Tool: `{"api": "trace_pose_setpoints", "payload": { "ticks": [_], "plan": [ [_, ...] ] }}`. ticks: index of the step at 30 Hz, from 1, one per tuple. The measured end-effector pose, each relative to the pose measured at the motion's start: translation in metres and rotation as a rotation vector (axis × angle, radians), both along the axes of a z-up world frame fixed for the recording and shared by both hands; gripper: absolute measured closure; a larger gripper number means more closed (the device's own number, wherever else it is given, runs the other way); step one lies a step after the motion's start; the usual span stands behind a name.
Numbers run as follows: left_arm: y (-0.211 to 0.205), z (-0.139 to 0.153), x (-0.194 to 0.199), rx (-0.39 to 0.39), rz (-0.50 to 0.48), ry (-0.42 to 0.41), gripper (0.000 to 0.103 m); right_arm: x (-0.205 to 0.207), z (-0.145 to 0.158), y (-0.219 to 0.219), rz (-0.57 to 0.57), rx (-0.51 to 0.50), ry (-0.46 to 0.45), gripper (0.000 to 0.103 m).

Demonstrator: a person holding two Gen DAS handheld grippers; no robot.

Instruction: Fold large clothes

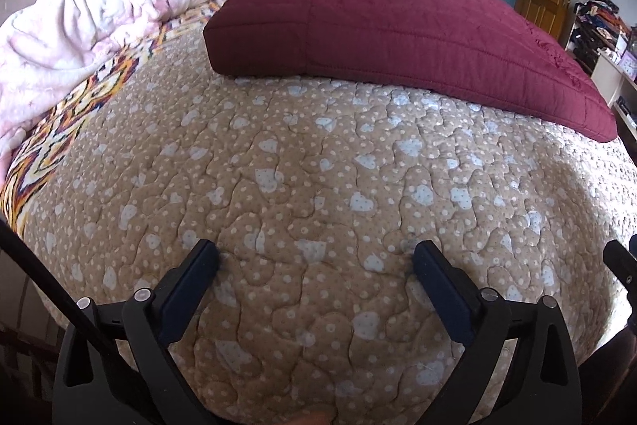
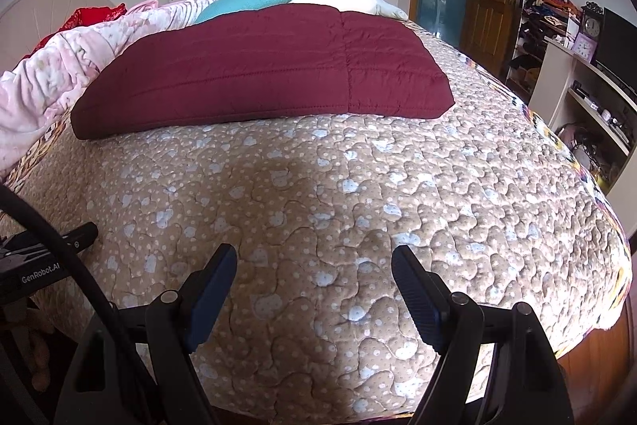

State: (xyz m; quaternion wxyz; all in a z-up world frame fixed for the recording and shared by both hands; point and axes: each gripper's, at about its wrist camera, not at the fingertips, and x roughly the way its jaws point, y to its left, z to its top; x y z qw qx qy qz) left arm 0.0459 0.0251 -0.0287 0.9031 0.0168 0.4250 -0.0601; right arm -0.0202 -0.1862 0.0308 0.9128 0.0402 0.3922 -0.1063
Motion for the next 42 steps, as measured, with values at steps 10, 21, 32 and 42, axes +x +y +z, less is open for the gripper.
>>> {"api": "trace_pose_setpoints", "payload": {
  "ticks": [10, 21, 32, 42],
  "plan": [
    [0.011, 0.036, -0.016, 0.007, 0.054, -0.113, 0.004, -0.003, 0.006, 0.01, -0.007, -0.049, 0.031, 0.02],
    [-0.001, 0.111, -0.071, 0.055, 0.031, -0.242, 0.004, -0.018, 0.029, 0.025, -0.011, -0.1, 0.043, 0.019],
    [-0.026, 0.107, -0.098, 0.09, -0.059, -0.205, 0.004, -0.03, 0.034, 0.018, -0.103, -0.117, 0.067, 0.018],
    [-0.033, 0.106, -0.104, 0.108, -0.078, -0.198, 0.004, -0.034, 0.033, 0.02, -0.103, -0.116, 0.076, 0.017]
  ]
}}
